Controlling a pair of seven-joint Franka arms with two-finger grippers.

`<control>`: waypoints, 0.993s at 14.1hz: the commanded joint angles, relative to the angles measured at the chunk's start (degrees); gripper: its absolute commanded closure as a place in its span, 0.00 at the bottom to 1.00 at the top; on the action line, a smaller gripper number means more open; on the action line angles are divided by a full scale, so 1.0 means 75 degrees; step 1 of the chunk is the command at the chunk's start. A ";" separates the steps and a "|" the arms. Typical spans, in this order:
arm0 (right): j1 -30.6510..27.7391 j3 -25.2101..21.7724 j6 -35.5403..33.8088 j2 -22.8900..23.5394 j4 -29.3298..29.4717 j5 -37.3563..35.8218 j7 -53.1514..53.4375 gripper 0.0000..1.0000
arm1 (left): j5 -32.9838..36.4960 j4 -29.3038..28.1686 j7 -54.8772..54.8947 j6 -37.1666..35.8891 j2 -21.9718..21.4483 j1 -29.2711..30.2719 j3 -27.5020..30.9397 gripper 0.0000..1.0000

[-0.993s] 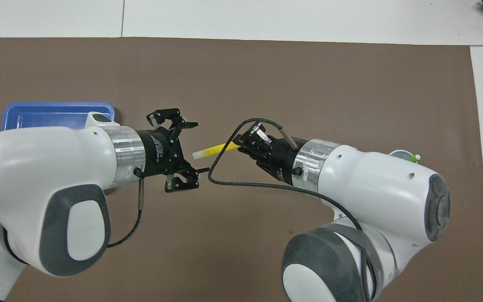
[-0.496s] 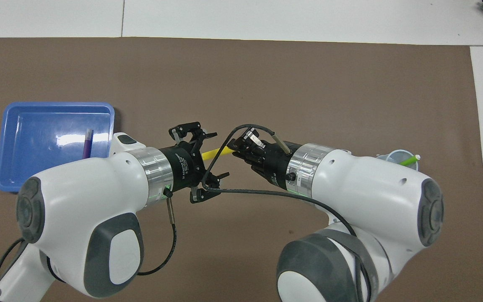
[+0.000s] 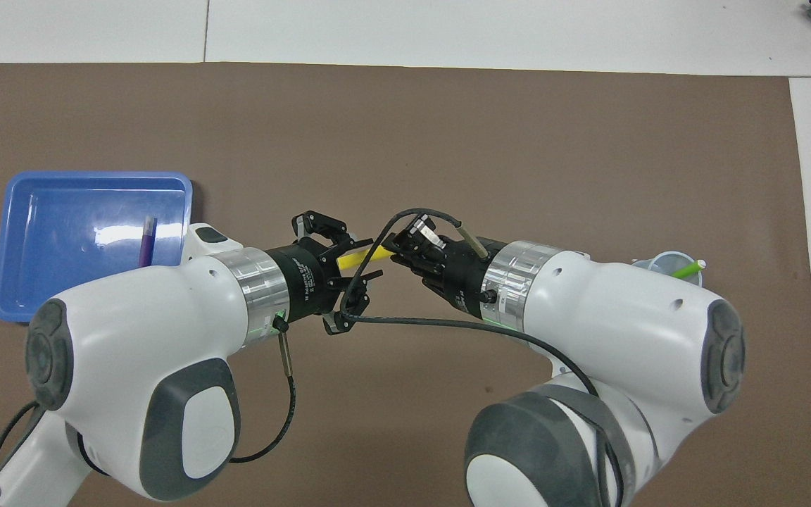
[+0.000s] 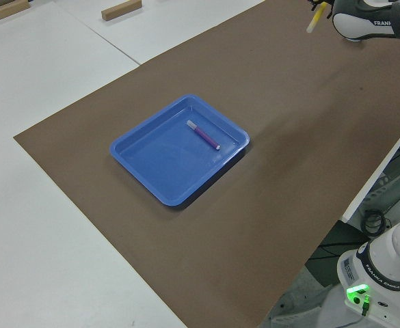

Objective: Right arm passes pens to left for tray arrangement
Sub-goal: 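Close the left gripper on the yellow pen and open the right gripper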

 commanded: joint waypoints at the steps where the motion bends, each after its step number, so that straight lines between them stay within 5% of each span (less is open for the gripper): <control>1: -0.0012 -0.0003 0.0054 -0.0197 -0.0197 0.0227 -0.0090 1.00 | -0.0064 -0.0256 0.0016 0.0116 -0.0243 -0.0102 0.0060 1.00; 8: -0.0047 -0.0004 -0.0052 -0.0185 -0.0150 0.0227 -0.0078 1.00 | -0.0064 -0.0267 0.0378 -0.0141 -0.0278 -0.0114 0.0060 1.00; 9: -0.0047 -0.0004 -0.0075 -0.0185 -0.0138 0.0227 -0.0090 0.93 | -0.0064 -0.0267 0.0449 -0.0165 -0.0290 -0.0102 0.0060 1.00; 10: -0.0059 -0.0004 -0.0087 -0.0174 -0.0127 0.0215 -0.0090 0.48 | -0.0064 -0.0267 0.0473 -0.0211 -0.0290 -0.0102 0.0060 1.00; 12: -0.0059 -0.0004 -0.0087 -0.0174 -0.0115 0.0215 -0.0102 0.03 | -0.0064 -0.0267 0.0705 -0.0247 -0.0301 -0.0067 0.0060 1.00; 14: -0.0105 -0.0050 -0.0389 -0.0185 -0.0103 0.0075 -0.0625 0.00 | -0.0076 -0.0244 0.1337 -0.0771 -0.0336 0.0003 0.0141 1.00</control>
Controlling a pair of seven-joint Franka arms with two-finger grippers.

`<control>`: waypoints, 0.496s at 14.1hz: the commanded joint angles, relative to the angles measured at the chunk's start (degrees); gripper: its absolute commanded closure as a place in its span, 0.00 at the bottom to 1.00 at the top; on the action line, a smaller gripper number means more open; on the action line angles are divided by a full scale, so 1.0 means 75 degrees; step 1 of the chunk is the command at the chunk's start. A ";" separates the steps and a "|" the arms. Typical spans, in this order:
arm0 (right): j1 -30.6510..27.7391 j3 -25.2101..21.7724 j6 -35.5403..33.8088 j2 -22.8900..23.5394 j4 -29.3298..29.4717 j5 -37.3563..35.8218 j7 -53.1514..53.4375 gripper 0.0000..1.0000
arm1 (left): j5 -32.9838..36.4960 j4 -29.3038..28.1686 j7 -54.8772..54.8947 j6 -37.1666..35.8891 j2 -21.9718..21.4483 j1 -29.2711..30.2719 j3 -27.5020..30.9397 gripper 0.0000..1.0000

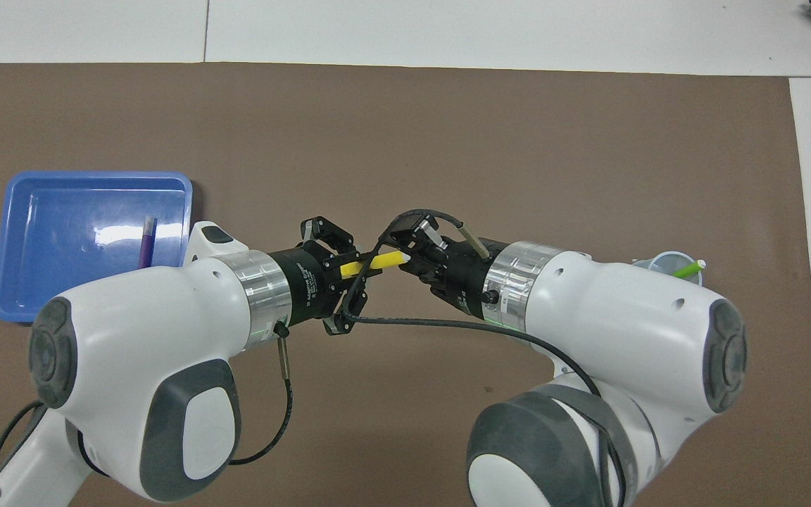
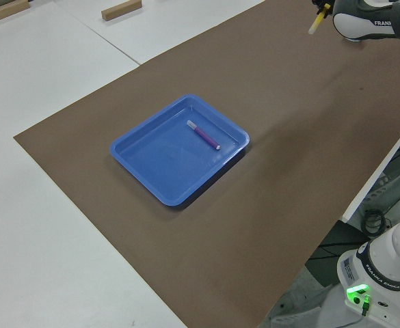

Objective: Right arm passes pens to left for tray arrangement
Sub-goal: 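Close the left gripper on the yellow pen and open the right gripper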

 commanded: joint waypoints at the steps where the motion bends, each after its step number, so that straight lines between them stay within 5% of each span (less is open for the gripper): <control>1: -0.0244 -0.0069 -0.0855 -0.0160 -0.0016 0.0053 -0.1235 0.00 | -0.0078 -0.0222 0.0981 -0.0633 -0.0342 0.0120 0.0135 1.00; 7: -0.2118 -0.0069 -0.4114 -0.0394 0.0090 -0.1830 -0.6519 0.00 | -0.0055 -0.0163 0.4971 -0.2681 -0.0541 0.1032 0.0158 1.00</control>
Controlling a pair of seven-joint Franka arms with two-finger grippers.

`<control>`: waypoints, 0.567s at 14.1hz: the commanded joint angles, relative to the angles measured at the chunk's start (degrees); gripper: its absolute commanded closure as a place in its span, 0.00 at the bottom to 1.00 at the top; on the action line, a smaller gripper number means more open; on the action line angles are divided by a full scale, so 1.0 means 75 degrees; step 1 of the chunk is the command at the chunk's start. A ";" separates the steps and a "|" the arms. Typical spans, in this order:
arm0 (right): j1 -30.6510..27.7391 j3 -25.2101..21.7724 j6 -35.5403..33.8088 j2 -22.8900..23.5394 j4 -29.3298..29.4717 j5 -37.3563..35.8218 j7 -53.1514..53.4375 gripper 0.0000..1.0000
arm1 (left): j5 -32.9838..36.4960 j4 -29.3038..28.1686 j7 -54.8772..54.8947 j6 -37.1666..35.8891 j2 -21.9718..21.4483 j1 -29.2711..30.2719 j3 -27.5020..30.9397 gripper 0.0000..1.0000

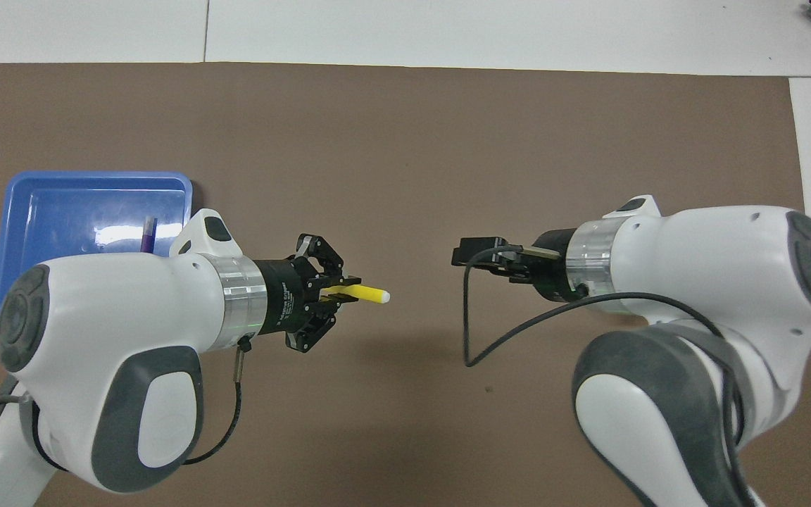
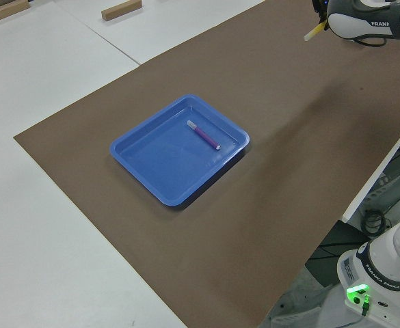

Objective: Right arm passes pens to left for tray arrangement
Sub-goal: 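Close the left gripper on the yellow pen and open the right gripper, then place the yellow pen in the blue tray with the left gripper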

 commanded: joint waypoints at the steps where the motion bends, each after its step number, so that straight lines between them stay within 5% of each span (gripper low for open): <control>1: -0.0678 0.0077 -0.1032 -0.0251 -0.0046 -0.0935 -0.2219 0.00 | 0.0002 -0.0165 0.2490 -0.1307 -0.0378 0.0864 0.0006 1.00; 4: -0.1242 0.0077 -0.1714 -0.0368 -0.0128 -0.2223 -0.4214 0.00 | 0.0701 -0.0026 0.4814 -0.2574 -0.0460 0.1908 0.0006 1.00; 8: -0.1840 0.0089 -0.1180 -0.0450 -0.0513 -0.3585 -0.6709 0.00 | 0.2143 0.0139 0.7521 -0.3503 -0.0460 0.2718 0.0006 1.00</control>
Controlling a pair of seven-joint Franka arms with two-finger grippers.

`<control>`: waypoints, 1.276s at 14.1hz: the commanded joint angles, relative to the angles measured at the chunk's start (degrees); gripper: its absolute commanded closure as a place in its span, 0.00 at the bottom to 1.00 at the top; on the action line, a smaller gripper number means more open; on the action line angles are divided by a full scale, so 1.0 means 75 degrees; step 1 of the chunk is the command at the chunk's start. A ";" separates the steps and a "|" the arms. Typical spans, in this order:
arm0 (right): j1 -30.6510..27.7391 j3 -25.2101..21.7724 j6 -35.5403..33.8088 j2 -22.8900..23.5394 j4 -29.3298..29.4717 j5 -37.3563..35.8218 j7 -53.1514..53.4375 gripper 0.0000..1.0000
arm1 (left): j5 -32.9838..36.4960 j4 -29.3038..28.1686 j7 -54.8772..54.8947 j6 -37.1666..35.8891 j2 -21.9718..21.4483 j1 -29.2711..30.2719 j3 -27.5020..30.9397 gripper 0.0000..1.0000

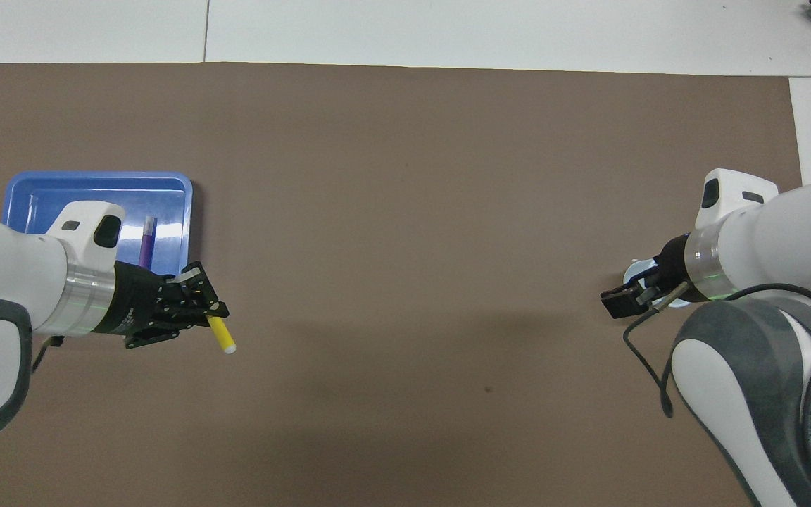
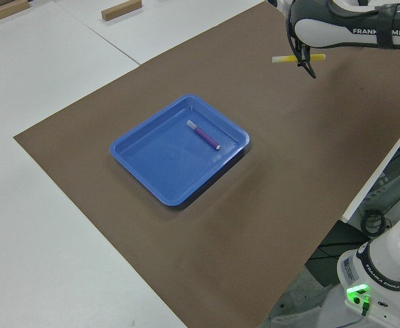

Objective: Right arm passes pens to left for tray arrangement
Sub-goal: 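Place the yellow pen in the blue tray with the left gripper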

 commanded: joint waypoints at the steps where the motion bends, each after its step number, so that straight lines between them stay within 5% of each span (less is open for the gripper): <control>1: -0.0675 0.0106 0.0856 -0.0219 -0.0708 -0.0491 -0.1762 0.00 | 0.0977 0.0081 0.1719 -0.0576 -0.0107 0.0472 -0.0082 1.00; 6: -0.1603 0.0118 0.1879 0.0506 -0.1039 -0.0492 -0.2272 0.02 | 0.2361 0.0069 0.4521 -0.0507 0.0056 0.1327 -0.0094 1.00; 7: -0.1697 0.0118 0.2031 0.0682 -0.1039 -0.0492 -0.2272 0.14 | 0.2491 0.0069 0.4967 -0.0437 0.0243 0.1515 -0.0082 1.00; 11: -0.1920 0.0118 0.2454 0.1059 -0.1028 -0.0492 -0.2166 0.34 | 0.2994 0.0069 0.5428 0.0265 0.0818 0.1938 -0.0082 1.00; 14: -0.1944 0.0118 0.2595 0.1188 -0.1027 -0.0492 -0.2190 0.35 | 0.3195 0.0069 0.5593 0.0815 0.1251 0.2114 -0.0082 1.00; 18: -0.1955 0.0118 0.2502 0.1200 -0.1004 -0.0492 -0.2190 0.67 | 0.3300 0.0022 0.5593 0.1449 0.1662 0.2325 -0.0082 1.00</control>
